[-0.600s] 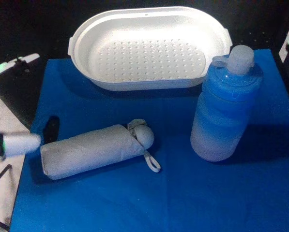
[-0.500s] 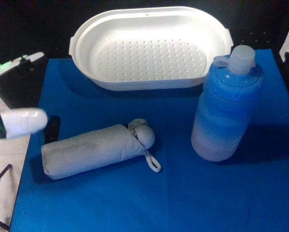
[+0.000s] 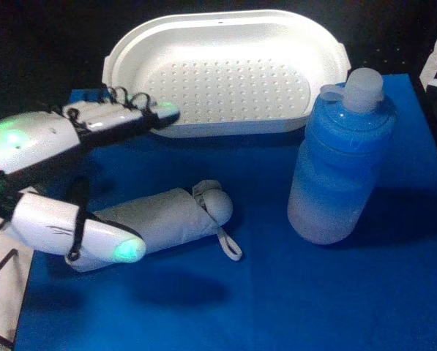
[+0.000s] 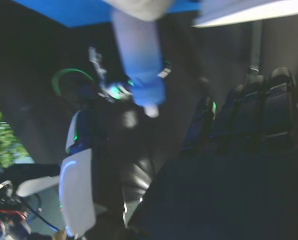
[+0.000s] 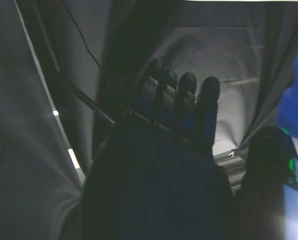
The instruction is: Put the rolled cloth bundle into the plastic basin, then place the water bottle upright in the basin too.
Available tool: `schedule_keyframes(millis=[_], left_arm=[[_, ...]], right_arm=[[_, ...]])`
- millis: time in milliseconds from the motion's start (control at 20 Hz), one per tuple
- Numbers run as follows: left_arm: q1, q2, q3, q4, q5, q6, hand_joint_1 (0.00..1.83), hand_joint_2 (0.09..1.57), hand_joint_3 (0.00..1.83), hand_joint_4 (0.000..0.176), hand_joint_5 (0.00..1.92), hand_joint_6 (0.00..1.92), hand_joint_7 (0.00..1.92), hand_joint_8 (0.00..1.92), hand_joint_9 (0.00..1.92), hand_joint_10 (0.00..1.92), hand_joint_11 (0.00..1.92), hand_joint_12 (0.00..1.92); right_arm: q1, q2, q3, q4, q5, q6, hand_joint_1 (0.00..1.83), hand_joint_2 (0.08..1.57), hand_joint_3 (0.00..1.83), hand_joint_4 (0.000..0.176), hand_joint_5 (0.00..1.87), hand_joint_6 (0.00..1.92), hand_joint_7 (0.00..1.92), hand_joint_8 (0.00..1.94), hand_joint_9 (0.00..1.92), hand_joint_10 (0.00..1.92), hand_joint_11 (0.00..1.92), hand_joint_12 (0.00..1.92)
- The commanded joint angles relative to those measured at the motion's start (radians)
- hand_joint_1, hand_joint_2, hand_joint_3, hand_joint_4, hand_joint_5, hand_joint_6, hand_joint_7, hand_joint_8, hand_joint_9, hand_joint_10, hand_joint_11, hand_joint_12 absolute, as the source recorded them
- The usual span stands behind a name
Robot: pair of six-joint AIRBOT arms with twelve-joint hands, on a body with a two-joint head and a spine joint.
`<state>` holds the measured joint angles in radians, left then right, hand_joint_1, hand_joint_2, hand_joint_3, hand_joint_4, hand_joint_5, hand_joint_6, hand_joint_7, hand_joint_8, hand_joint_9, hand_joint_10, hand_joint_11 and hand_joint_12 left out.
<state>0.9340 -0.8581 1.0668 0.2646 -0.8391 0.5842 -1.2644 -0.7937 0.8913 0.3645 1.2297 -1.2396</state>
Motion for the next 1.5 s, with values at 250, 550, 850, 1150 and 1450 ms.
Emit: schedule_keyframes(millis=[250, 550, 850, 1150, 1450], left_arm=[[-0.083, -0.081, 0.058, 0.187, 0.169, -0.087, 0.49, 0.88, 0.01, 0.176, 0.19, 0.00, 0.10, 0.00, 0.10, 0.01, 0.00, 0.00], [-0.089, -0.146, 0.116, 0.231, 0.327, -0.087, 0.64, 0.90, 0.01, 0.176, 0.20, 0.01, 0.19, 0.01, 0.19, 0.01, 0.00, 0.00], [-0.089, -0.161, 0.135, 0.216, 0.331, -0.087, 1.29, 1.26, 0.00, 0.000, 0.64, 0.01, 0.68, 1.45, 0.65, 0.47, 0.01, 1.16], [-0.088, -0.150, 0.121, 0.171, 0.259, -0.087, 1.70, 1.14, 0.00, 0.144, 0.80, 1.92, 0.82, 1.92, 1.01, 1.92, 0.95, 1.92], [-0.089, -0.124, 0.095, 0.141, 0.167, -0.087, 1.68, 1.18, 0.01, 0.176, 0.92, 1.92, 1.30, 1.92, 1.48, 1.92, 1.54, 1.92]], right_arm=[[0.014, -0.001, 0.005, 0.000, 0.124, 0.005, 0.10, 1.50, 0.00, 0.017, 0.27, 0.01, 0.14, 0.00, 0.04, 0.00, 0.00, 0.24], [0.013, -0.001, 0.005, 0.000, 0.124, 0.005, 0.11, 1.50, 0.01, 0.008, 0.29, 0.00, 0.16, 0.00, 0.06, 0.01, 0.00, 0.22], [0.013, -0.002, 0.004, 0.000, 0.124, 0.005, 0.07, 1.51, 0.00, 0.001, 0.28, 0.00, 0.16, 0.00, 0.06, 0.00, 0.00, 0.17], [0.013, -0.006, 0.004, 0.000, 0.120, 0.005, 0.05, 1.53, 0.00, 0.000, 0.27, 0.00, 0.17, 0.00, 0.07, 0.00, 0.00, 0.24], [0.013, -0.010, 0.005, 0.000, 0.115, 0.005, 0.01, 1.49, 0.00, 0.035, 0.25, 0.00, 0.18, 0.00, 0.09, 0.01, 0.03, 0.08]])
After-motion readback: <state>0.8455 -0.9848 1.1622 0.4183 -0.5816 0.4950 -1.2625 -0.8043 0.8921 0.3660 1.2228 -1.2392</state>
